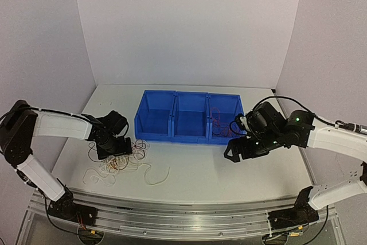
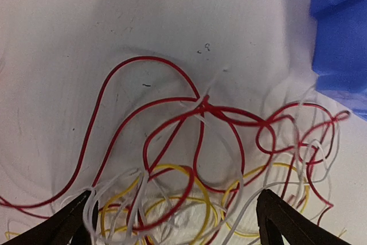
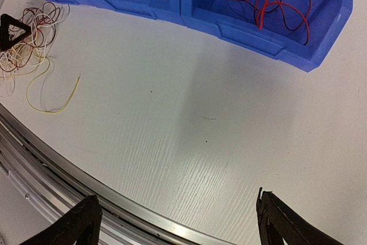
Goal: Untangle the cables
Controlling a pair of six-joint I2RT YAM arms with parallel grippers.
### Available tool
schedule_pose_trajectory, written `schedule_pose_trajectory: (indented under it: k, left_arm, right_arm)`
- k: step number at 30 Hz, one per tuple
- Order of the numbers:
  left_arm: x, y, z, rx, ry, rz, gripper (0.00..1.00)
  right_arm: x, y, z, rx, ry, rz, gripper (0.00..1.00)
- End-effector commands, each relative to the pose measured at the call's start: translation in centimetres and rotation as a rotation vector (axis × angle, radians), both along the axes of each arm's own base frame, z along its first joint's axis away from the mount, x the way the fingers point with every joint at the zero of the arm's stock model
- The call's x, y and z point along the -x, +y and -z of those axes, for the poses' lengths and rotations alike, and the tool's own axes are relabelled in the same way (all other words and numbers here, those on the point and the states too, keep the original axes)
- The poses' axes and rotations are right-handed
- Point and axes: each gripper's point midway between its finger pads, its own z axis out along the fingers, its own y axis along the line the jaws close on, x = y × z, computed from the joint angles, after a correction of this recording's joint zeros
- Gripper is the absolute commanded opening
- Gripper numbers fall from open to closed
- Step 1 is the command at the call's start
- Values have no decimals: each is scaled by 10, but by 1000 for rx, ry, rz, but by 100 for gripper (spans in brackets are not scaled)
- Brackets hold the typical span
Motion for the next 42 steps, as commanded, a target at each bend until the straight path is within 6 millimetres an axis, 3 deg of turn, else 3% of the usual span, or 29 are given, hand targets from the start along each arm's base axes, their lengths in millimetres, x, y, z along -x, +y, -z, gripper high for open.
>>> schedule_pose_trajectory:
  k: [1,3,6,9,10,14,18,20,24,29,33,35,42]
  left_arm:
    - [-19,-19,12,47,1,68,85]
    - [-19,-24,16,63,13,78,74]
    - [-17,-27,15,84,16,91,48]
    - [-14,-29,9,107,15,101,10]
    - [-12,-31,5,120,14,108,3]
    - [-6,-54,-31,221,-51,164,0]
    - [4,-92,-95,373,-183,220,0]
    - [5,-99,-125,414,-255,205,0]
    - [10,-107,-161,540,-308,175,0]
    - [16,-109,-172,619,-297,131,0]
    - [18,-108,-170,639,-289,109,0]
    - [23,-112,-170,669,-272,122,0]
    - [28,-109,-174,697,-270,114,0]
  right_arm:
    - [-4,1,0,-15,-18,24,90]
    - [-4,4,2,-10,-11,13,90]
    - [-7,8,3,-1,-8,5,89]
    - [-8,16,6,-7,4,-13,89]
    - [-8,21,6,-14,6,-28,88]
    - [-2,54,4,-39,-8,-143,87]
    - [7,97,6,-76,-27,-252,86]
    - [12,122,9,-102,-30,-306,85]
    - [20,164,15,-133,-62,-406,84]
    - [32,216,23,-267,-88,-503,82]
    - [38,237,23,-315,-134,-536,80]
    - [34,243,25,-329,-144,-522,79]
    - [17,245,62,-227,-171,-476,73]
